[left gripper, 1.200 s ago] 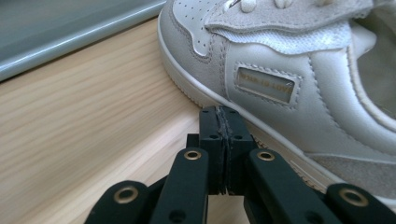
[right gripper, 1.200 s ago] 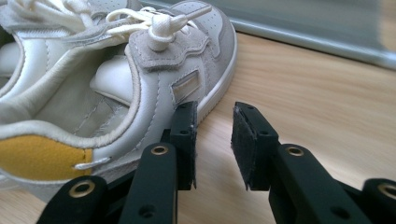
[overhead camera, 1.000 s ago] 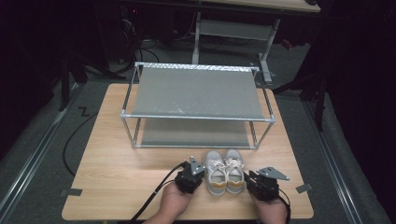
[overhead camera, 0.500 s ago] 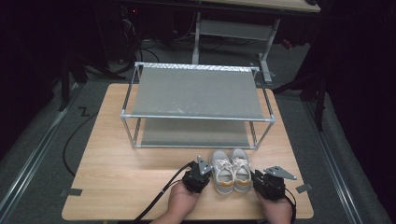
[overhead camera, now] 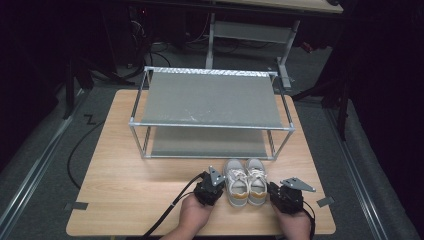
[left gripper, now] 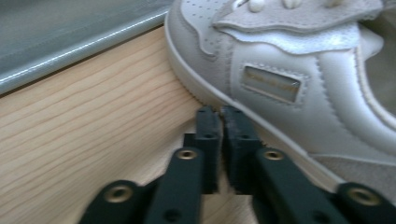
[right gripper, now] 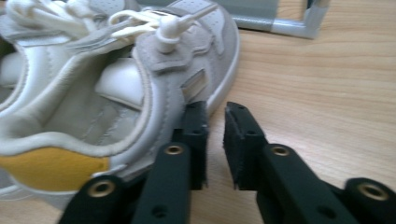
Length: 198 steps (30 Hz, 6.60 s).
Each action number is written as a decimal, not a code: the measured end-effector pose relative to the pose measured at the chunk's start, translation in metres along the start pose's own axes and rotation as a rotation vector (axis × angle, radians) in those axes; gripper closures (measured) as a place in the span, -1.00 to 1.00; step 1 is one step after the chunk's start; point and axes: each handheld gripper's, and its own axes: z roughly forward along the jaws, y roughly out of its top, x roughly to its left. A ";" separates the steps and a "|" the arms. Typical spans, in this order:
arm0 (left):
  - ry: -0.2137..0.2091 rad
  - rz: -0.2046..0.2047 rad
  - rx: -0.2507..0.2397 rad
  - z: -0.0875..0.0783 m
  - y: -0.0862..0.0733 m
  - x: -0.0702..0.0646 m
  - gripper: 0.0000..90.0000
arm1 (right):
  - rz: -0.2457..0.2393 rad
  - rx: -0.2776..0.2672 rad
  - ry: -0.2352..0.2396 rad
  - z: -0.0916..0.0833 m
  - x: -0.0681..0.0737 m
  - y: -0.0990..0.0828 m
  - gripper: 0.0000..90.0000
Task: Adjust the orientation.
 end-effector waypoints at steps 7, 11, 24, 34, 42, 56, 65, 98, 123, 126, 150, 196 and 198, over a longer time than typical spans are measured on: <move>0.073 0.004 -0.033 -0.041 -0.010 0.036 0.30 | 0.009 -0.031 -0.066 -0.007 -0.012 0.004 0.37; 0.114 0.003 -0.040 -0.086 -0.023 0.064 0.07 | 0.001 0.001 -0.098 -0.004 -0.014 0.004 0.28; 0.030 -0.107 -0.111 -0.142 -0.048 0.124 -0.06 | 0.033 0.265 -0.187 0.002 -0.016 0.014 0.16; -0.008 -0.057 -0.088 -0.134 -0.048 0.114 -0.06 | 0.098 0.556 -0.210 0.001 -0.017 0.048 0.18; -0.027 -0.072 -0.078 -0.132 -0.050 0.117 -0.07 | 0.146 0.842 -0.218 0.012 -0.027 0.073 0.18; -0.041 -0.075 -0.055 -0.126 -0.050 0.117 -0.07 | 0.295 0.920 -0.165 0.009 -0.028 0.088 0.16; -0.040 -0.053 -0.041 -0.124 -0.051 0.113 -0.07 | 0.228 0.869 -0.136 -0.014 0.018 0.130 0.20; -0.048 -0.027 -0.025 -0.120 -0.051 0.109 -0.08 | 0.172 0.859 -0.089 0.036 0.082 0.118 0.81; -0.057 -0.026 -0.018 -0.119 -0.051 0.112 -0.09 | 0.106 0.651 -0.137 0.040 0.090 0.151 0.82; -0.061 -0.028 -0.018 -0.119 -0.051 0.112 -0.09 | 0.116 0.618 -0.146 0.047 0.090 0.157 0.82; -0.071 -0.028 -0.015 -0.119 -0.051 0.113 -0.09 | 0.162 0.474 -0.177 0.077 0.092 0.153 0.80; -0.071 -0.023 -0.011 -0.118 -0.051 0.112 -0.09 | 0.145 0.398 -0.221 0.077 0.094 0.151 0.33; -0.071 -0.021 -0.009 -0.118 -0.051 0.111 -0.09 | 0.140 0.387 -0.218 0.076 0.093 0.150 0.32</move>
